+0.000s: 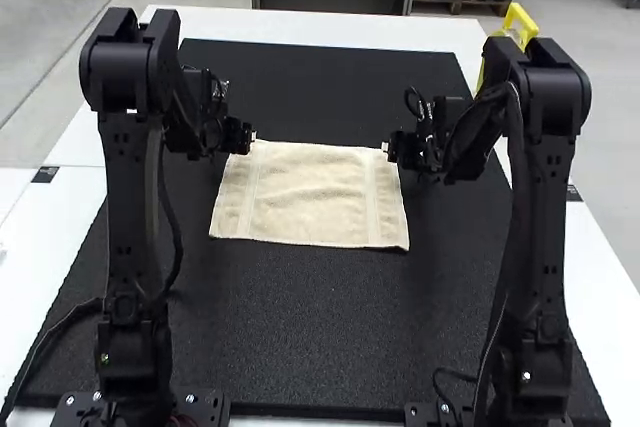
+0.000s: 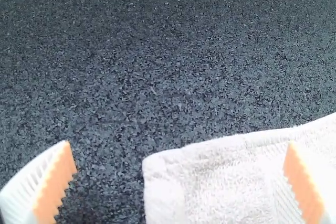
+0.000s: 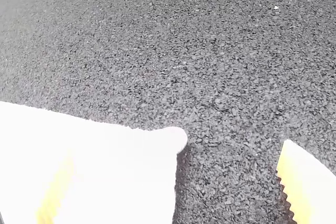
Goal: Fold the towel.
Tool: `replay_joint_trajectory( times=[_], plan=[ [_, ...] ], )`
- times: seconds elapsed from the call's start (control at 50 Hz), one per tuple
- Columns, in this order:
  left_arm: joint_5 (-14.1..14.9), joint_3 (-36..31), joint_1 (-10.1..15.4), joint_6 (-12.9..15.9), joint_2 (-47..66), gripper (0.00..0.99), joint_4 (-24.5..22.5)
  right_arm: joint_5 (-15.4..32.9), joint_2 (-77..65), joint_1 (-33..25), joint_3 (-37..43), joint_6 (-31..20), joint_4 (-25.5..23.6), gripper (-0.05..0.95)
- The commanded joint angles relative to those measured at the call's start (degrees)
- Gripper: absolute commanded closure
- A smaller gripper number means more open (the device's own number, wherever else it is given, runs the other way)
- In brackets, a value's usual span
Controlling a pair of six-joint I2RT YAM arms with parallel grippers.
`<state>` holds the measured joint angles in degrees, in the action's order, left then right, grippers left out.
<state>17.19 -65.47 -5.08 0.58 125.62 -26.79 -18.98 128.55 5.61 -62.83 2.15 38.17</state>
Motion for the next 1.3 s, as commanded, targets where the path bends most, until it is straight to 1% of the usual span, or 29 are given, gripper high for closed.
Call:
replay_joint_trajectory(
  times=[0.0, 0.08, 0.12, 0.3, 0.38, 0.46, 0.5, 0.62, 0.7, 0.74, 0.76, 0.8, 0.86, 0.98, 1.02, 1.04, 1.06, 1.24, 1.28],
  plan=[
    [0.3, -1.3, -0.1, -0.5, 1.0, 0.061, 0.2, -0.8, 1.0, 0.9, -1.9, 0.7, 0.0, 0.00],
    [0.3, -1.3, -0.2, -0.5, 1.0, 0.069, 0.6, -0.8, 1.3, 0.9, -2.5, 0.8, -0.6, 0.00],
    [0.4, -1.3, -0.2, -0.5, 1.1, 0.093, 0.9, -0.8, 1.5, 0.9, -2.7, 0.8, -0.8, 0.00],
    [0.3, -1.3, -0.5, -0.5, 1.8, 0.095, 1.6, -0.9, 1.9, 0.9, -3.0, 0.8, -1.2, 0.00],
    [0.4, -1.3, -0.9, -0.5, 1.8, 0.149, 2.0, -0.9, 2.1, 0.9, -3.2, 0.8, -1.7, 0.00],
    [0.4, -1.3, -1.1, -0.7, 1.8, 0.152, 2.2, -1.4, 2.2, 1.1, -3.3, 0.8, -2.6, 0.05],
    [0.4, -1.4, -1.1, -0.7, 1.8, 0.152, 2.3, -1.4, 2.3, 1.1, -3.3, 0.9, -2.7, 0.06],
    [0.4, -1.4, -1.3, -0.9, 1.8, 0.230, 2.3, -1.4, 2.5, 1.1, -3.5, 1.2, -3.1, 0.10],
    [0.4, -1.3, -1.6, -1.3, 1.8, 0.231, 2.3, -1.4, 2.5, 1.1, -3.6, 1.5, -3.6, 0.10],
    [0.4, -1.4, -1.7, -1.3, 1.7, 0.264, 2.2, -1.6, 2.6, 1.1, -3.8, 2.0, -4.2, 0.10],
    [0.4, -1.4, -1.8, -1.4, 1.8, 0.272, 2.2, -2.6, 2.7, 1.1, -4.0, 2.6, -4.8, 0.10],
    [0.4, -1.6, -1.8, -1.5, 1.8, 0.272, 2.3, -3.6, 3.0, 1.2, -4.2, 3.4, -5.7, 0.10],
    [0.4, -1.8, -1.9, -1.6, 1.8, 0.272, 2.4, -3.9, 3.3, 1.3, -4.4, 3.4, -6.7, 0.10],
    [0.4, -2.3, -1.9, -1.6, 1.9, 0.274, 2.7, -4.0, 3.3, 1.3, -4.3, 3.4, -6.7, 0.10],
    [0.4, -2.4, -1.7, -1.6, 1.8, 0.274, 2.9, -4.0, 3.4, 1.2, -4.4, 3.5, -6.6, 0.16],
    [0.5, -2.6, -1.7, -1.6, 1.9, 0.290, 2.9, -4.0, 3.3, 1.2, -4.3, 3.5, -6.6, 0.19],
    [0.5, -2.6, -1.8, -1.6, 1.9, 0.313, 3.0, -4.0, 3.3, 1.2, -4.2, 3.6, -6.6, 0.20],
    [0.7, -2.7, -1.6, -1.6, 2.1, 0.318, 3.5, -4.1, 3.4, 1.3, -4.3, 3.6, -6.6, 0.20],
    [0.7, -2.7, -1.6, -1.5, 2.2, 0.344, 3.5, -4.1, 3.3, 1.2, -4.3, 3.6, -6.6, 0.22]
  ],
)
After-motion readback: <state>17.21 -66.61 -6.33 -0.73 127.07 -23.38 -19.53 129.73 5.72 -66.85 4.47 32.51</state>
